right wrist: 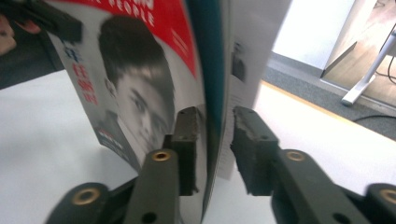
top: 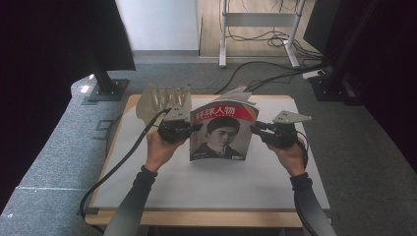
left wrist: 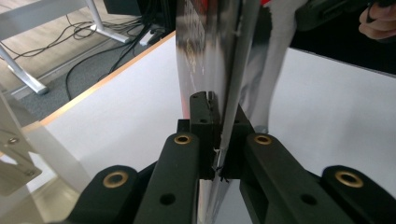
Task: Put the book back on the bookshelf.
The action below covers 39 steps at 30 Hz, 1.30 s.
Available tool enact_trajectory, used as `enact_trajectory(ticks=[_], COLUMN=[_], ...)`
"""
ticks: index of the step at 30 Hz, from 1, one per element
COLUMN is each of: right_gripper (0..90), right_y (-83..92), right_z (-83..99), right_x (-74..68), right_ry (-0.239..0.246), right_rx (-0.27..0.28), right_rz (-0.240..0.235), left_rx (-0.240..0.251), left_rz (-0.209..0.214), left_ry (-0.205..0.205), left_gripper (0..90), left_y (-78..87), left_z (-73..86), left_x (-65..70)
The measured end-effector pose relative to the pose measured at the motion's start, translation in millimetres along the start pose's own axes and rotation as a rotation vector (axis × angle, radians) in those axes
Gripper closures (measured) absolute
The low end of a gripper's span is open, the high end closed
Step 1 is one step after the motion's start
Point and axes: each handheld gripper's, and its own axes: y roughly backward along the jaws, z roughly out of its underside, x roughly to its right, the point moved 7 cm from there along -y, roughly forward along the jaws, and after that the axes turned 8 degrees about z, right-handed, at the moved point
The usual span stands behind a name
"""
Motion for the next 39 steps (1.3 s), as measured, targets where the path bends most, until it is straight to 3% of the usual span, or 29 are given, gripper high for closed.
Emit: enact_trajectory(ticks=[4,11,19,28,32,35,39], right_gripper=[56.2,40.5,31.8,22.1,12.9,11.6,1.1], right_y=[-2.9,-12.8,-23.3,-30.1,-33.8,-36.6,-40.3], right_z=[12.6,39.6,75.6,109.7,125.4,138.9,151.9], right_x=[4.4,8.4,10.8,11.4,11.9,14.3,15.9], right_ry=[-0.007,0.0,-0.009,-0.034,-0.038,-0.048,-0.05], right_rx=[-0.032,-0.101,-0.176,-0.238,-0.275,-0.308,-0.332], right_rz=[0.018,0.03,0.042,0.053,0.062,0.09,0.097], left_rx=[-0.007,0.005,0.009,0.027,0.034,0.042,0.049], left_rz=[0.003,0.015,0.01,-0.052,-0.089,-0.117,-0.149], left_ry=[0.013,0.087,0.135,0.173,0.196,0.209,0.217], left_gripper=[86.6,86.7,86.9,87.0,87.0,86.9,86.9], left_y=[9.8,31.5,58.7,97.8,117.4,131.3,146.9], left_z=[1.3,10.6,18.9,25.3,30.1,33.5,37.3], left_x=[-1.7,-13.4,-22.3,-30.2,-33.9,-36.5,-38.8])
